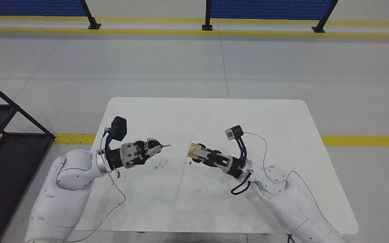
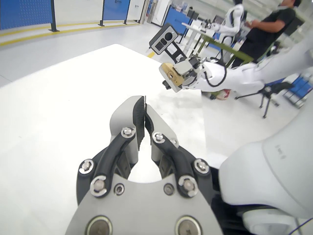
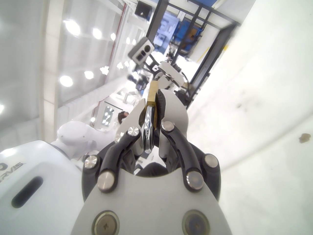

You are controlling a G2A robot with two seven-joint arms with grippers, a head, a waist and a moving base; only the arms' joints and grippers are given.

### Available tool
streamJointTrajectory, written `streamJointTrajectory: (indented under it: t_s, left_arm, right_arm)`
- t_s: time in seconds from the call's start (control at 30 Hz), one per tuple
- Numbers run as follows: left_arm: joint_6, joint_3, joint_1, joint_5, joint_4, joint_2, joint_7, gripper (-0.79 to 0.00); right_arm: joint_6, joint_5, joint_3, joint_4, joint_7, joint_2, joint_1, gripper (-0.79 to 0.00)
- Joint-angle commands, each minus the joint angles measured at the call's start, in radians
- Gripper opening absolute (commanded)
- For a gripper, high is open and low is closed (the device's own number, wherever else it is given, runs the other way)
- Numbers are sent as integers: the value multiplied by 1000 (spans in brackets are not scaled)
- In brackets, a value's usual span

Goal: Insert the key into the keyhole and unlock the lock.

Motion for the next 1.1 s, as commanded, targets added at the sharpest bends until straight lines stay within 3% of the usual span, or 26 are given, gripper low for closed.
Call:
streamJointTrajectory:
  t_s: [0.0, 0.13, 0.33, 0.7, 0.8, 0.93, 1.0, 1.07]
  left_arm:
    - [3, 8, -6, 235, -37, 2, 135, -785]
    - [3, 54, -19, 611, -47, 20, 484, -785]
    - [3, 157, -51, 1057, 66, 66, 1011, -785]
    - [3, 157, -51, 1057, 66, 66, 1011, -785]
    - [92, 159, -49, 1152, 25, 66, 985, -785]
    - [234, 171, -22, 1411, -49, 77, 1126, -785]
    - [298, 178, -10, 1525, -42, 83, 1194, -785]
    - [420, 190, -6, 1710, -33, 92, 1281, -785]
  right_arm:
    - [0, 0, 0, 0, 0, 0, 0, -785]
    - [0, 0, 0, 0, 0, 0, 0, -785]
    - [0, 0, 0, 0, 0, 0, 0, -785]
    - [0, 0, 0, 0, 0, 0, 0, -785]
    - [0, 0, 0, 0, 0, 0, 0, -785]
    - [0, 0, 0, 0, 0, 0, 0, -785]
    - [0, 0, 0, 0, 0, 0, 0, -785]
    - [0, 0, 0, 0, 0, 0, 0, -785]
